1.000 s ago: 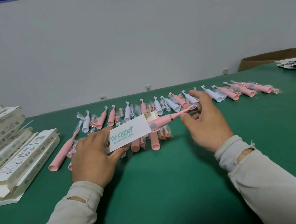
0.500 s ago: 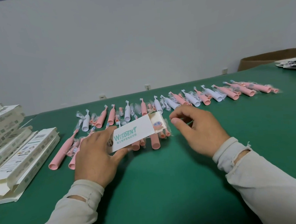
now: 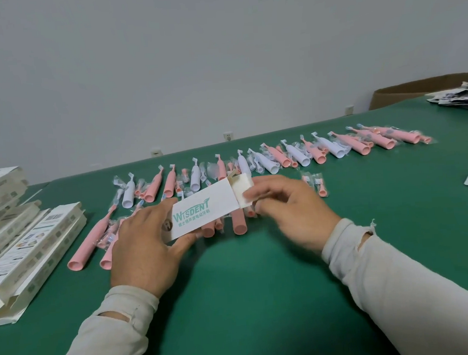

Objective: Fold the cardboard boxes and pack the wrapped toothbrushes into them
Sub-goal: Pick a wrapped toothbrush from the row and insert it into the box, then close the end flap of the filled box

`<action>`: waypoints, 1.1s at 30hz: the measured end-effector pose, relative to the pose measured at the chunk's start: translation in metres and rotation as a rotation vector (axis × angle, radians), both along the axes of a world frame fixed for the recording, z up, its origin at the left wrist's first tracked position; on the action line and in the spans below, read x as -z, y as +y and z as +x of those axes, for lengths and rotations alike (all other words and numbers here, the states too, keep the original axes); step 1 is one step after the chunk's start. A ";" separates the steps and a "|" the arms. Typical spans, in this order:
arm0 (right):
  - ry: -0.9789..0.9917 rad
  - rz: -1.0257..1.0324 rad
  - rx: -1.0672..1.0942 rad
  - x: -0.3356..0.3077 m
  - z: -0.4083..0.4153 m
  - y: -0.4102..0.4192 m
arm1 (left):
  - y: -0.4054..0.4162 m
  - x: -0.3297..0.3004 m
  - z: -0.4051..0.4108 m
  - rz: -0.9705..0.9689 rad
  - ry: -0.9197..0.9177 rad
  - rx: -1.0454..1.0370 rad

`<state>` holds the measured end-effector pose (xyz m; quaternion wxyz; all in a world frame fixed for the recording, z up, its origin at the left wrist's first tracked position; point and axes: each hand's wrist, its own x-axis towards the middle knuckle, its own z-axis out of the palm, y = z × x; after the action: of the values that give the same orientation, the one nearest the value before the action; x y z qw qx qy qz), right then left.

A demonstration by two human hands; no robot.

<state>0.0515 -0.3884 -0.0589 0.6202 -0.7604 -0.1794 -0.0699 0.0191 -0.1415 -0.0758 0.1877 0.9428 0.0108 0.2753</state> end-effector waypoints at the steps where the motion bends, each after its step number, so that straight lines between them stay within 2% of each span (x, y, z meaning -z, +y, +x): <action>1: 0.009 0.036 0.119 -0.001 0.007 -0.008 | 0.000 0.000 0.001 0.003 -0.004 -0.003; 3: -0.022 -0.064 0.410 0.000 0.024 -0.032 | 0.000 0.001 0.001 0.005 0.002 -0.009; 5: -0.025 -0.396 0.607 0.007 0.037 -0.058 | 0.001 0.003 0.002 -0.004 0.010 -0.009; 7: 0.049 -0.678 0.620 0.016 0.048 -0.073 | 0.000 0.004 0.002 -0.013 0.015 -0.002; 11: 0.121 -0.953 0.460 0.018 0.058 -0.065 | -0.001 0.003 0.001 -0.015 0.018 0.001; 13: 0.150 -1.037 0.456 0.016 0.057 -0.060 | -0.001 0.003 0.001 -0.022 0.014 0.009; 16: 0.142 -1.050 0.531 0.007 0.048 -0.059 | 0.000 0.002 0.001 -0.025 0.009 0.013; 19: 0.171 -1.060 0.499 -0.002 0.037 -0.057 | 0.000 0.003 0.002 -0.018 0.009 0.019; 23: 0.229 -0.940 0.336 -0.003 0.026 -0.052 | 0.000 0.004 0.002 -0.025 0.010 0.029; 27: 0.260 -0.797 0.281 -0.003 0.022 -0.049 | -0.001 0.003 0.001 -0.022 0.012 0.031; 33: 0.242 -0.914 0.305 -0.003 0.021 -0.041 | -0.004 0.003 0.001 -0.026 0.023 0.037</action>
<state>0.0723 -0.4291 -0.0556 0.2225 -0.9748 -0.0052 0.0146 0.0199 -0.1454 -0.0792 0.2047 0.9435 -0.0009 0.2606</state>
